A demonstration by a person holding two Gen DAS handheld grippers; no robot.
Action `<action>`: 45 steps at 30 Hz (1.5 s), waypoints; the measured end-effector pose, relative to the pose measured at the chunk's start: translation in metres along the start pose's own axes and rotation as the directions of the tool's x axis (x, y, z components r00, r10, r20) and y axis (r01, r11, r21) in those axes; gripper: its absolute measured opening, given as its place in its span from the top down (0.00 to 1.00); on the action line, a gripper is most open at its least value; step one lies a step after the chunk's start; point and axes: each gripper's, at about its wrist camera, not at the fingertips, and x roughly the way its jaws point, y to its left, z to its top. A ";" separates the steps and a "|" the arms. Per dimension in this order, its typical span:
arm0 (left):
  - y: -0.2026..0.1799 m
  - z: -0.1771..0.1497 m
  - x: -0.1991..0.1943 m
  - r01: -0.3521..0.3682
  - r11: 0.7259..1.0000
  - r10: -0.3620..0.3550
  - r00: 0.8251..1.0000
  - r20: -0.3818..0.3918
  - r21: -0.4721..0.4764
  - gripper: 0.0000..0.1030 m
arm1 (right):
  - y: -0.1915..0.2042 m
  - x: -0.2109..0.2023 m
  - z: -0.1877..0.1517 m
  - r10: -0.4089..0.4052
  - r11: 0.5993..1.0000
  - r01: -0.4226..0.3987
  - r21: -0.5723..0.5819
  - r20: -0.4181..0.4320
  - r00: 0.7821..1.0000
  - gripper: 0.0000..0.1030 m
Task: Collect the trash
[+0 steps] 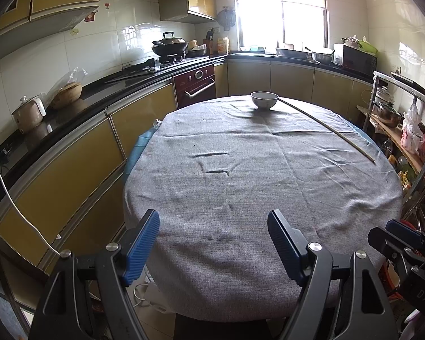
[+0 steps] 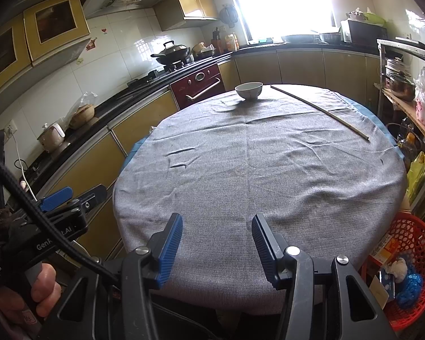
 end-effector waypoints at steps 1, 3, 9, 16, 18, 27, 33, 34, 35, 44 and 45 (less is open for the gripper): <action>0.000 0.000 0.000 0.001 1.000 -0.001 1.000 0.000 0.000 0.23 | 0.000 0.000 0.000 0.000 1.000 0.000 0.000 0.000 1.000 0.47; 0.000 0.000 0.000 0.001 1.000 -0.001 1.000 0.000 -0.001 0.23 | 0.000 0.000 0.000 0.000 1.000 0.000 0.000 0.000 1.000 0.47; 0.000 -0.001 0.002 0.001 1.000 -0.001 1.000 -0.005 -0.002 0.23 | -0.001 0.001 -0.001 -0.001 1.000 0.001 0.003 -0.001 1.000 0.47; -0.002 0.002 0.005 0.007 1.000 -0.007 1.000 -0.012 -0.004 0.23 | -0.008 0.001 0.002 -0.017 1.000 0.017 0.018 0.006 1.000 0.47; -0.003 0.004 0.004 0.010 1.000 -0.010 1.000 -0.009 -0.005 0.23 | -0.010 0.001 0.005 -0.024 0.999 0.023 0.025 0.012 1.000 0.47; -0.007 0.022 0.010 0.027 1.000 -0.027 1.000 -0.007 0.002 0.23 | -0.018 0.002 0.024 -0.060 0.998 0.059 0.036 0.028 0.998 0.47; -0.007 0.035 0.021 0.041 0.999 -0.041 0.999 -0.015 0.000 0.23 | -0.021 0.011 0.039 -0.089 0.996 0.088 0.033 0.032 0.996 0.47; -0.007 0.037 0.023 0.043 0.999 -0.043 0.999 -0.016 0.002 0.23 | -0.021 0.012 0.041 -0.093 0.995 0.092 0.032 0.034 0.995 0.47; -0.008 0.039 0.025 0.044 0.999 -0.044 0.999 -0.017 0.005 0.23 | -0.021 0.013 0.043 -0.098 0.995 0.097 0.032 0.036 0.994 0.47; -0.004 0.050 0.039 0.056 0.998 -0.056 0.998 -0.026 0.021 0.23 | -0.021 0.025 0.056 -0.127 0.991 0.125 0.051 0.038 0.991 0.47; -0.003 0.051 0.040 0.058 0.998 -0.057 0.998 -0.027 0.021 0.23 | -0.020 0.026 0.056 -0.129 0.991 0.127 0.052 0.037 0.991 0.47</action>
